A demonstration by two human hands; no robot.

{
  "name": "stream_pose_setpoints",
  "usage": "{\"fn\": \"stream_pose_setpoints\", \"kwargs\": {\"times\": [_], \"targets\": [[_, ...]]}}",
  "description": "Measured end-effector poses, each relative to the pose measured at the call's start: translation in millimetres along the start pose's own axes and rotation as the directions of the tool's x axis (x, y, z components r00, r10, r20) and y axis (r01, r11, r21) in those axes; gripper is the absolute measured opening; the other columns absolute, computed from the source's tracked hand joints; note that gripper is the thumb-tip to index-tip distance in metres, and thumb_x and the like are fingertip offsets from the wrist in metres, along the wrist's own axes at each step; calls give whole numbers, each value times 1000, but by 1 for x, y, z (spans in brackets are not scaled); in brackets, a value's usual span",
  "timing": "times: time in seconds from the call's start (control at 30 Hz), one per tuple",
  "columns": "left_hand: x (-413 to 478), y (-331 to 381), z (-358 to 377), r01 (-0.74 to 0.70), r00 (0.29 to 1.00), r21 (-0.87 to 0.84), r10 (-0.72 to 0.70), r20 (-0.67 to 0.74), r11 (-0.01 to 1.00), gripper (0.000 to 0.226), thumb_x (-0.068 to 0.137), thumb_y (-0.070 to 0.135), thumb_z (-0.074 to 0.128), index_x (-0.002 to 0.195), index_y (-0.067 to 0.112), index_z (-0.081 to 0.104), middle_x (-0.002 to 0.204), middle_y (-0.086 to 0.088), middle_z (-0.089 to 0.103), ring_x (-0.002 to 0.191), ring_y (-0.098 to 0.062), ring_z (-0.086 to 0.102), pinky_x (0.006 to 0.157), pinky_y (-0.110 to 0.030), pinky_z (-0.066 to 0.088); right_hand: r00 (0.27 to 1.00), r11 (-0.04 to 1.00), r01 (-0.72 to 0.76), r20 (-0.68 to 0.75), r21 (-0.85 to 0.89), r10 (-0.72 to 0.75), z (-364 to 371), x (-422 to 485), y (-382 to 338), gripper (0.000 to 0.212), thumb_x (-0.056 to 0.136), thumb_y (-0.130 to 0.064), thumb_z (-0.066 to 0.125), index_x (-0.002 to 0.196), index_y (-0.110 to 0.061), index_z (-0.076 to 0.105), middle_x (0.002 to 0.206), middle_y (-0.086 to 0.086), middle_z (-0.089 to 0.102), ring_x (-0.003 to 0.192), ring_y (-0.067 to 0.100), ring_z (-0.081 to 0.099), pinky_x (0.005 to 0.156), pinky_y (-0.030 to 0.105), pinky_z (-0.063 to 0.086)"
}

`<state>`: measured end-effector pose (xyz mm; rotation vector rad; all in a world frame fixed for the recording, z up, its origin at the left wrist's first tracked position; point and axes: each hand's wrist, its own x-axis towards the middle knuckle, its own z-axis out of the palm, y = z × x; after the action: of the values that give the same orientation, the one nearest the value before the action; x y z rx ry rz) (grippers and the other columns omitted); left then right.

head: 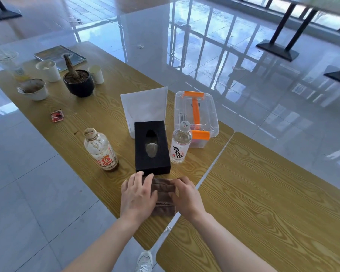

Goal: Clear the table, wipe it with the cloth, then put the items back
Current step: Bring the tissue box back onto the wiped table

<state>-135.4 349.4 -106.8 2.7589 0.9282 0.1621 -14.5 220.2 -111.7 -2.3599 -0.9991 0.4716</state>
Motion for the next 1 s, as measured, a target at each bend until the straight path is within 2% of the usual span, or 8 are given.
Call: {"fn": "stream_pose_setpoints", "kwargs": {"times": [0.13, 0.27, 0.43, 0.53, 0.67, 0.87, 1.0], "targets": [[7, 6, -12, -6, 1000, -33, 6, -11, 999, 50, 86, 39, 65, 131, 20, 56, 126, -8, 56, 119, -25, 52, 97, -43, 45, 999, 1000, -19, -45, 19, 20, -15, -1, 1, 34, 91, -21, 67, 125, -22, 62, 117, -4, 60, 110, 18, 56, 90, 31, 49], [15, 11, -26, -30, 997, -75, 24, -71, 997, 39, 85, 33, 67, 121, 20, 61, 106, -1, 55, 97, -19, 55, 81, -35, 47, 996, 1000, -21, -84, 24, 23, -34, 4, 1, 36, 91, -21, 67, 126, -18, 63, 118, -4, 63, 108, 16, 59, 89, 32, 51], [36, 9, -41, 13, 998, -102, -19, -57, 995, 41, 88, 34, 64, 125, 18, 58, 113, -5, 54, 104, -23, 52, 83, -37, 50, 990, 996, -24, -140, 84, 36, -53, 15, -8, 37, 90, -18, 68, 126, -18, 64, 113, -4, 65, 102, 11, 62, 87, 30, 53], [54, 8, -45, 129, 992, -179, -124, 35, 975, 53, 93, 39, 57, 139, 16, 46, 132, -11, 47, 120, -28, 46, 94, -38, 47, 982, 987, -79, -157, 140, 101, -57, 25, -17, 35, 91, -20, 67, 125, -17, 64, 112, -4, 67, 99, 11, 62, 88, 32, 55], [77, 9, -44, 309, 946, -257, -270, 178, 915, 66, 96, 42, 51, 150, 17, 24, 147, -16, 33, 132, -33, 37, 104, -40, 41, 977, 961, -194, -54, 199, 208, -48, 39, -34, 39, 92, -26, 66, 130, -19, 61, 123, -3, 67, 110, 16, 62, 95, 33, 51], [102, 2, -32, 449, 887, -328, -369, 278, 831, 72, 96, 42, 51, 152, 17, 14, 145, -19, 36, 123, -37, 50, 91, -43, 48, 964, 935, -261, 22, 239, 264, -30, 53, -49, 39, 97, -30, 60, 134, -20, 57, 126, 1, 66, 117, 22, 60, 95, 33, 49], [117, -6, -26, 531, 843, -368, -431, 322, 763, 68, 96, 45, 51, 149, 13, 21, 139, -16, 49, 120, -37, 54, 89, -45, 49, 942, 890, -327, 37, 319, 332, -18, 61, -51, 37, 98, -33, 56, 133, -21, 57, 123, -1, 68, 113, 21, 62, 91, 32, 50]]}}
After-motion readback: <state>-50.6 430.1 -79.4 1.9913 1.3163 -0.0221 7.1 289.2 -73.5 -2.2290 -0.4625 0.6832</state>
